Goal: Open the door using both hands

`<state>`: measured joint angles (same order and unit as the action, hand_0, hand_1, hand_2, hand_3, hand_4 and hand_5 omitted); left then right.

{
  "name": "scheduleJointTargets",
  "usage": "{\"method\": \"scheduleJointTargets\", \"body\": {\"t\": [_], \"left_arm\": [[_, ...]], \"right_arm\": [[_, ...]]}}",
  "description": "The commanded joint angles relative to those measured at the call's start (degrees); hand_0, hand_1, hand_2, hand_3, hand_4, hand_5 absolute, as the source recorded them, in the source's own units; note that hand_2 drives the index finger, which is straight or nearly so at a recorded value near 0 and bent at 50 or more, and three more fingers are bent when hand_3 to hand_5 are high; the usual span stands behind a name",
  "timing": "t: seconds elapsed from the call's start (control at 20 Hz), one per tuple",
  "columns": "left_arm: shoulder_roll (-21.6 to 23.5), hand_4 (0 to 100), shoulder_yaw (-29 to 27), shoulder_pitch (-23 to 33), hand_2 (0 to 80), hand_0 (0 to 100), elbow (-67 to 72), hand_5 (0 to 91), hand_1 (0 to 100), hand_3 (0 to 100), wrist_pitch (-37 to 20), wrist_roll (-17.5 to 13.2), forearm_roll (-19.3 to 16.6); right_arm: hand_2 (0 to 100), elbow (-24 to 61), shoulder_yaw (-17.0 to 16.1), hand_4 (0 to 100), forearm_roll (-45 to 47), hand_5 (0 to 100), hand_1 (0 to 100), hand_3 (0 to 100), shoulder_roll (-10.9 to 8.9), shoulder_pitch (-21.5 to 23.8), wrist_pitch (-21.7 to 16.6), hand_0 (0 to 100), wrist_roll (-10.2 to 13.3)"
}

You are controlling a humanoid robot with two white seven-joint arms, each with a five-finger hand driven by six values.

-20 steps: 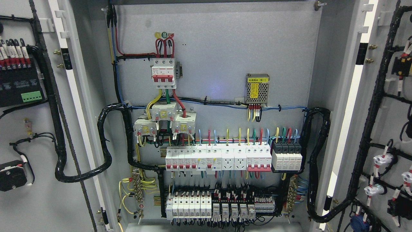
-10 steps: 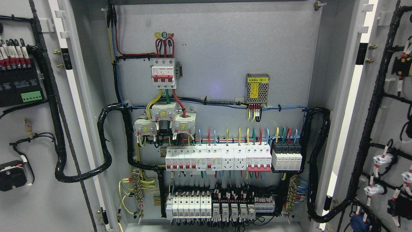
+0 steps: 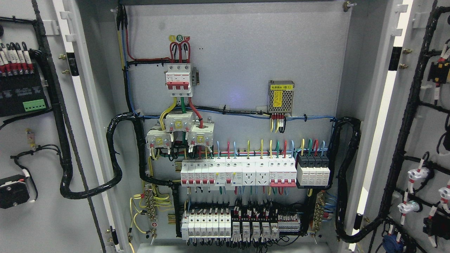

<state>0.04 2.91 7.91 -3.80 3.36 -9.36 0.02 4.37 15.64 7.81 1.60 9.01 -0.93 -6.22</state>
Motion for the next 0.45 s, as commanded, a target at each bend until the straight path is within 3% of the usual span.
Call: {"method": "scheduleJointTargets", "body": {"t": [0.0,0.4], "left_arm": [[-1.27,3,0.07,0.00,0.0,0,0.10,0.0,0,0,-0.02,0.04,1.65],[-1.27,3,-0.28,-0.09,0.0,0,0.02,0.0,0,0,-0.02,0.04,1.65]], "right_arm": [[0,1.00,-0.08,0,0.10,0,0,0,0.16,0.04,-0.04,0,0.07],[0,1.08,0.01,0,0.10,0,0,0,0.25,0.04,0.05,0,-0.02]]}}
